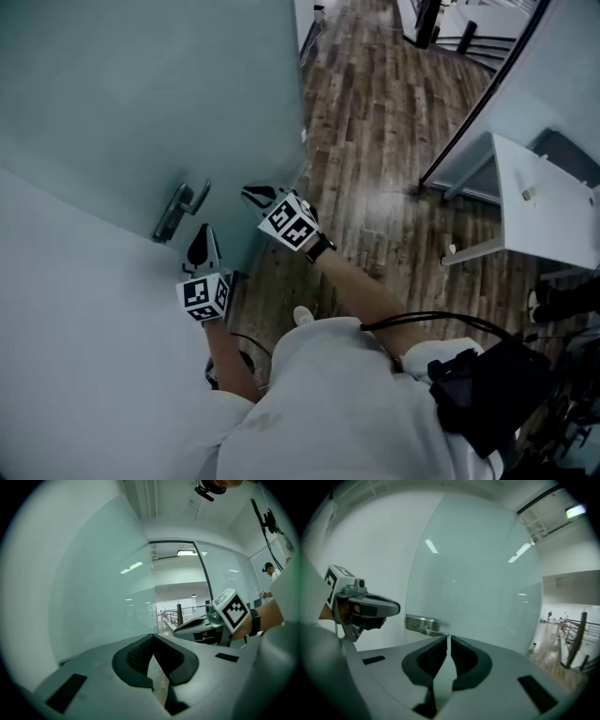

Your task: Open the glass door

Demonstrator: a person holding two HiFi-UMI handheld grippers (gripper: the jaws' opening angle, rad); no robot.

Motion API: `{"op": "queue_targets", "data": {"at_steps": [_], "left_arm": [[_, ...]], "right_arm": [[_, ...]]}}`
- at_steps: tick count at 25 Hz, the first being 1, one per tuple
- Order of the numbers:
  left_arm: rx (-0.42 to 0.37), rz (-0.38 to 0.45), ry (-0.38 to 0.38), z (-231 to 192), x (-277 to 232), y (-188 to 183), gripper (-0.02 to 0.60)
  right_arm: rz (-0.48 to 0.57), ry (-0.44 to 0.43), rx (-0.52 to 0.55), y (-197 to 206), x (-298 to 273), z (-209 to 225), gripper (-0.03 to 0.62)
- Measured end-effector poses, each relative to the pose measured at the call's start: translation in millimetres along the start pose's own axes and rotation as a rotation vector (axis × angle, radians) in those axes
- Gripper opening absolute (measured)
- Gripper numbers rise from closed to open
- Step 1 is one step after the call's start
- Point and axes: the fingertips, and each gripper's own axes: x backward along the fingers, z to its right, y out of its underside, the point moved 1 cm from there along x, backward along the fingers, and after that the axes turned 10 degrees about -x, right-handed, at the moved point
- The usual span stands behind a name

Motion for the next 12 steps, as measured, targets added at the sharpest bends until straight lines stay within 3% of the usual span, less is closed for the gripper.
{"op": "queue_targets", "data": {"at_steps": [2,7,12], "left_arm": [[0.003,0.036,0.070,32.3,-26.6,-20.8,0.003],[-0.025,0.151,0.313,151.8,-99.3,-91.5,0.003],[-0.009,0.249,0.487,267.0,-135.6,-149.1,0.003]], "right_arm": [[0.022,0.111,-0.083,0.7,58.5,34.7,0.003],[0.088,0.452,-0.237,2.6,213.4,127.4,0.003],[0.229,0.726,-0.308,-4.8,347.3,175.1,0.003]]}}
